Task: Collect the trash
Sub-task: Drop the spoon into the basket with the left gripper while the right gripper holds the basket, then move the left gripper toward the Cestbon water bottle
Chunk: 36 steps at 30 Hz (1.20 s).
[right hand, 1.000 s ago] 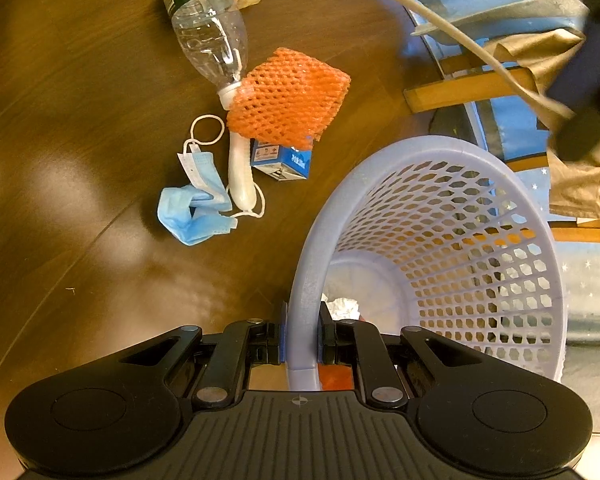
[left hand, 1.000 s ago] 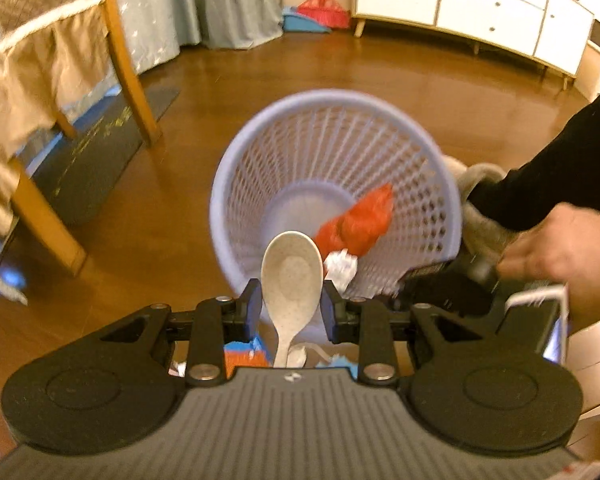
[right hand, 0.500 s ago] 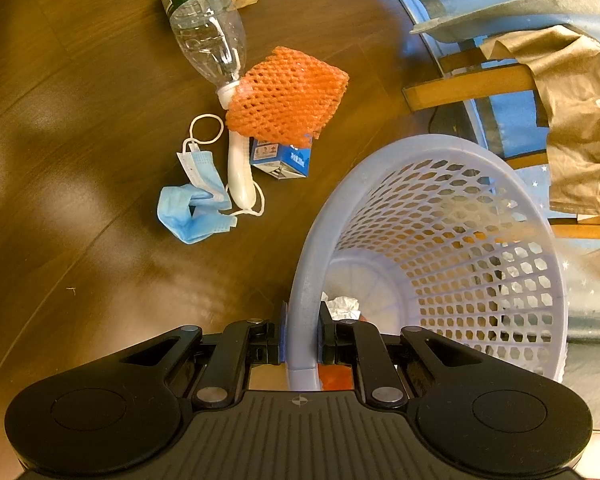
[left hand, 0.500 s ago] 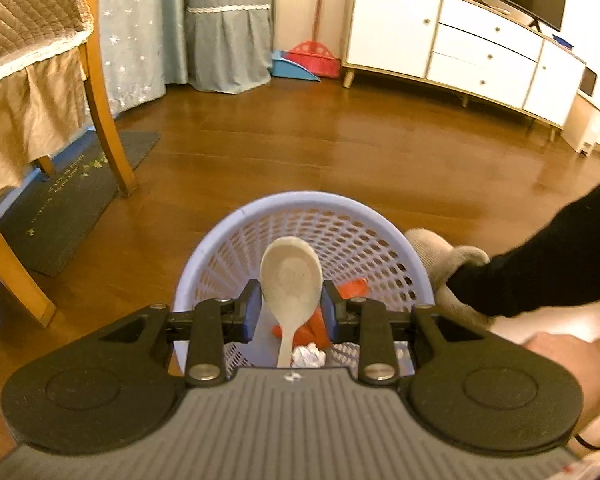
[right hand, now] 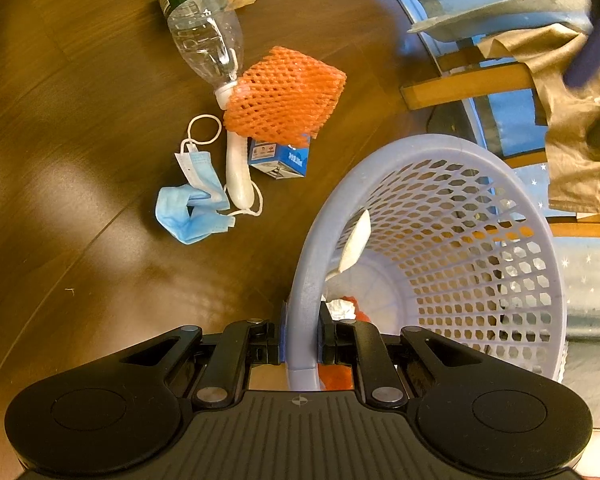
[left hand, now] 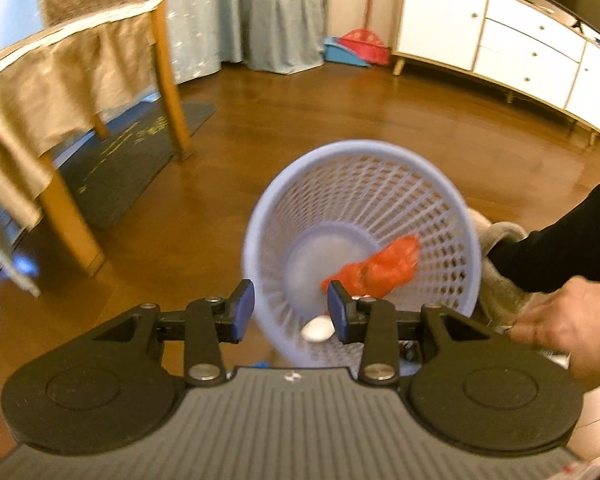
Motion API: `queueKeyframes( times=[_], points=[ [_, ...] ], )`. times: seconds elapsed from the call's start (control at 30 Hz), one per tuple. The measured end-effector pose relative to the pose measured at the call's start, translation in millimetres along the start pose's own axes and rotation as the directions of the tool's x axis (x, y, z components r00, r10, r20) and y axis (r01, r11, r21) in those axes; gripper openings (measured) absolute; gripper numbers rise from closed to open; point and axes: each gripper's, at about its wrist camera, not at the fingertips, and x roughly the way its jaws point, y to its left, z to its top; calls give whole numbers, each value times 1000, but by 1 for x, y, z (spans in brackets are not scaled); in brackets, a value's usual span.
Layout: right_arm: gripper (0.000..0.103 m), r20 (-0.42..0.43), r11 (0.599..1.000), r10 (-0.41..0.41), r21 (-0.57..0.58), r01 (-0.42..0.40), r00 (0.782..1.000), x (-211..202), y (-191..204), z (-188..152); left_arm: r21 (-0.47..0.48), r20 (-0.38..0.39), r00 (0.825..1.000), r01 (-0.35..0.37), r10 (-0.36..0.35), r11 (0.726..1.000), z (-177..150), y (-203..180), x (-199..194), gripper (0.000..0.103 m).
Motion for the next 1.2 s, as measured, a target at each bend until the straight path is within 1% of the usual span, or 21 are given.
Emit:
queueKeyframes(
  times=[0.13, 0.27, 0.4, 0.53, 0.67, 0.87, 1.07, 1.2],
  points=[
    [10, 0, 1000, 0, 3, 0, 1000, 0, 0, 0, -15, -22, 998, -53, 53, 998, -18, 9, -11, 34],
    [10, 0, 1000, 1, 1, -1, 1000, -1, -1, 0, -32, -23, 995, -102, 101, 994, -31, 15, -23, 35],
    [10, -1, 1000, -1, -1, 1, 1000, -1, -1, -1, -23, -33, 992, -126, 125, 992, -50, 15, -27, 38],
    [10, -2, 1000, -6, -1, 6, 1000, -1, -2, -1, -21, -63, 989, -132, 131, 991, -74, 17, -25, 42],
    [10, -1, 1000, -6, 2, 6, 1000, 0, -2, 1, -22, -87, 986, -142, 140, 990, -101, 17, -27, 50],
    [10, -2, 1000, -7, -1, 7, 1000, -1, -1, 4, 3, -138, 980, -141, 140, 990, -131, 12, -24, 51],
    [10, -1, 1000, -8, -13, 8, 1000, -1, 0, 6, 13, -155, 979, -131, 131, 991, -152, 8, -22, 55],
    [10, -1, 1000, -10, -15, 10, 1000, -2, 0, 7, 49, -165, 977, -128, 135, 991, -161, 3, -15, 57]
  ],
)
